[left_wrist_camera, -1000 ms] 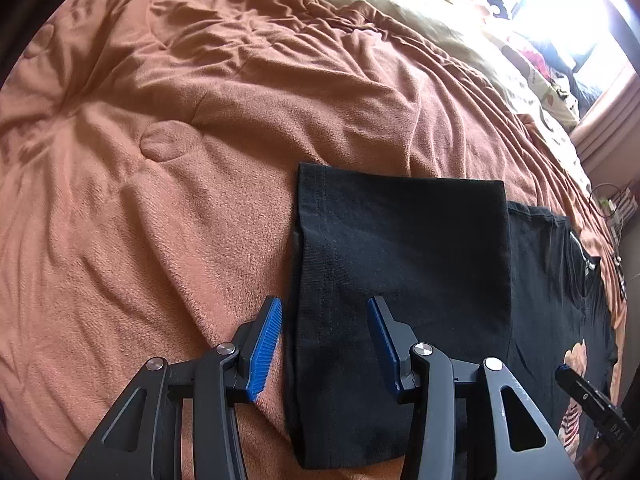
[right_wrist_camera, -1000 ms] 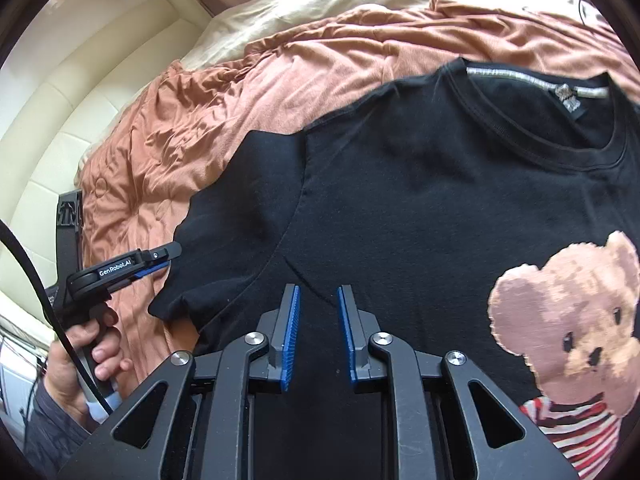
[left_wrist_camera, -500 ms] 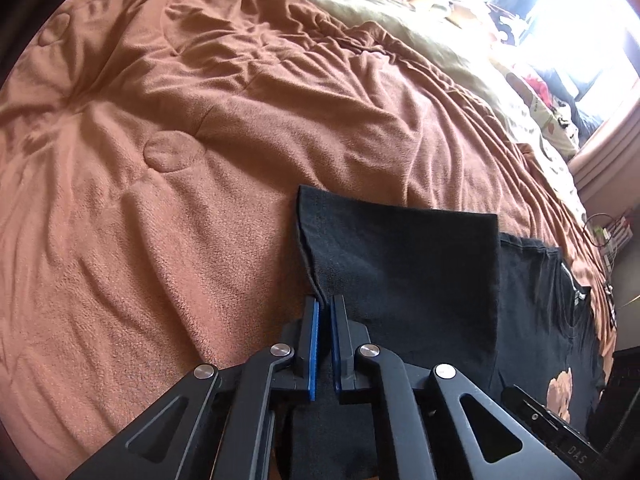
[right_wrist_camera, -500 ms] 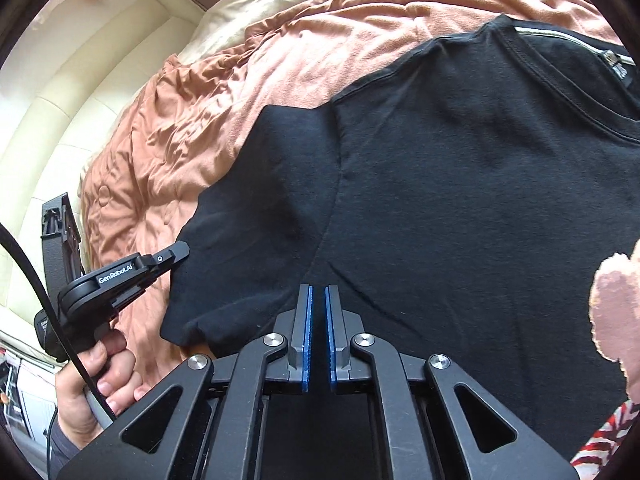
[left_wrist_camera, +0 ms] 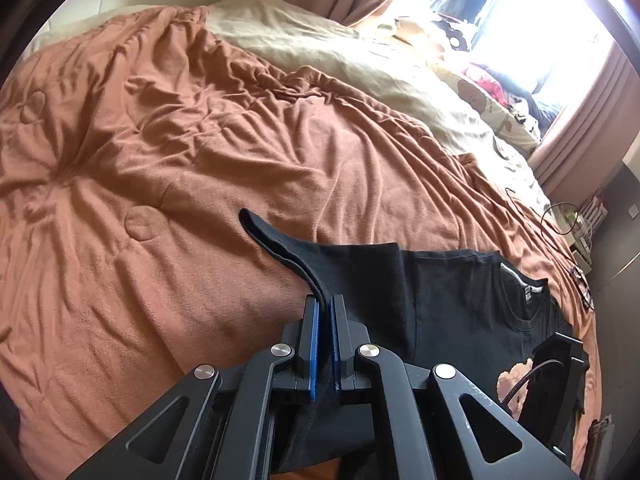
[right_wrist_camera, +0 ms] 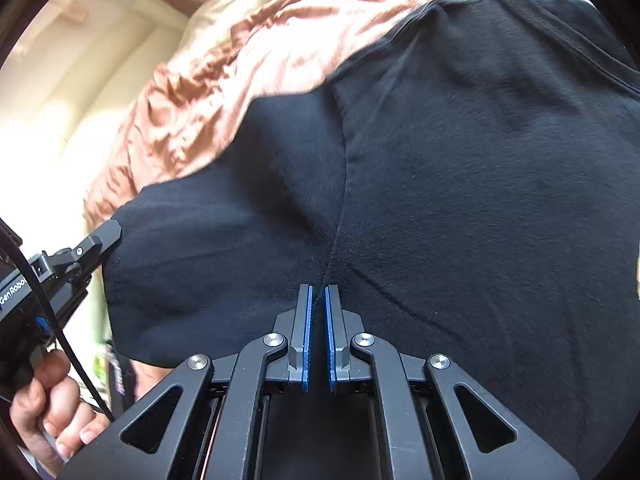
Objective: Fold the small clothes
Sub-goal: 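Close both grippers on the T-shirt's side edge near the sleeve, then lift and fold the gripped side edge over toward the collar with both grippers, then open both grippers to release the folded side onto the shirt, then raise both tools and move them over the unfolded side of the shirt, then lower the right gripper onto the unfolded side edge and close it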
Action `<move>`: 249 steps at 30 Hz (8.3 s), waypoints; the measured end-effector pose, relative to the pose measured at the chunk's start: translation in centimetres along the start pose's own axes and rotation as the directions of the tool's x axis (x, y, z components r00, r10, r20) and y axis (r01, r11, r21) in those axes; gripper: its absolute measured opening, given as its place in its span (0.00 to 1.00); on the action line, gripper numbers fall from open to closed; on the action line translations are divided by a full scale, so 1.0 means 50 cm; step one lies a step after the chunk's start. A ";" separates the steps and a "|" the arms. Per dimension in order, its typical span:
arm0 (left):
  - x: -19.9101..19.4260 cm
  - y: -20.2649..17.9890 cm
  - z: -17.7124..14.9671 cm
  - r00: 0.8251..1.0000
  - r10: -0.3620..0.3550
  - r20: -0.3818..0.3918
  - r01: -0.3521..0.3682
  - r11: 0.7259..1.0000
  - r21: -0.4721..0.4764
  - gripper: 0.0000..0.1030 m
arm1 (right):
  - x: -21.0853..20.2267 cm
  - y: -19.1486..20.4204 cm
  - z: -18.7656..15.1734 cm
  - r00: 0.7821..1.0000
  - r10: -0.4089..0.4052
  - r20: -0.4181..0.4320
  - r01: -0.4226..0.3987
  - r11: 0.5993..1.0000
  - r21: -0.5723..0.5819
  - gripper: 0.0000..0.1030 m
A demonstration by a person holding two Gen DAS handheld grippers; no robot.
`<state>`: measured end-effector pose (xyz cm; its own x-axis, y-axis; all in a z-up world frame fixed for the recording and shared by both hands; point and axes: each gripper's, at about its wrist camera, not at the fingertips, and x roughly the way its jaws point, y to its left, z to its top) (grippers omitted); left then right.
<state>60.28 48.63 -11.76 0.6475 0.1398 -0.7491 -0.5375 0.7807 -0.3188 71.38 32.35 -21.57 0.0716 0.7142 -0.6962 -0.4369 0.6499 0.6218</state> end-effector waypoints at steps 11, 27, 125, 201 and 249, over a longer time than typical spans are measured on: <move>-0.035 -0.133 -0.009 0.997 -0.077 0.005 0.076 0.994 0.081 0.05 | -0.131 -0.024 -0.011 0.990 -0.083 0.110 0.087 0.996 -0.035 0.42; 0.010 -0.304 -0.085 0.974 -0.199 -0.104 0.215 0.961 0.176 0.05 | -0.297 -0.115 -0.041 0.968 -0.160 0.192 0.160 0.987 0.014 0.68; -0.201 -0.112 -0.234 0.983 0.168 -0.074 -0.154 0.974 0.164 0.90 | -0.434 0.062 -0.249 0.895 -0.417 0.159 0.445 0.806 -0.390 0.53; -0.672 -0.639 -0.563 0.943 -0.324 0.081 0.251 0.847 0.468 1.00 | -1.231 -0.116 -0.716 0.787 -0.422 0.450 0.510 0.855 -0.091 1.00; -0.026 -0.937 -0.440 0.965 -0.222 -0.138 0.261 0.779 0.570 0.99 | -0.927 -0.521 -0.211 0.766 -0.506 0.395 0.516 0.852 0.092 0.92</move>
<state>72.73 -1.53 -8.61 0.6696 -0.1227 -0.7325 0.0582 0.9919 -0.1130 70.01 -20.42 -9.30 0.6307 0.3209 -0.7065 -0.2530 0.9458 0.2037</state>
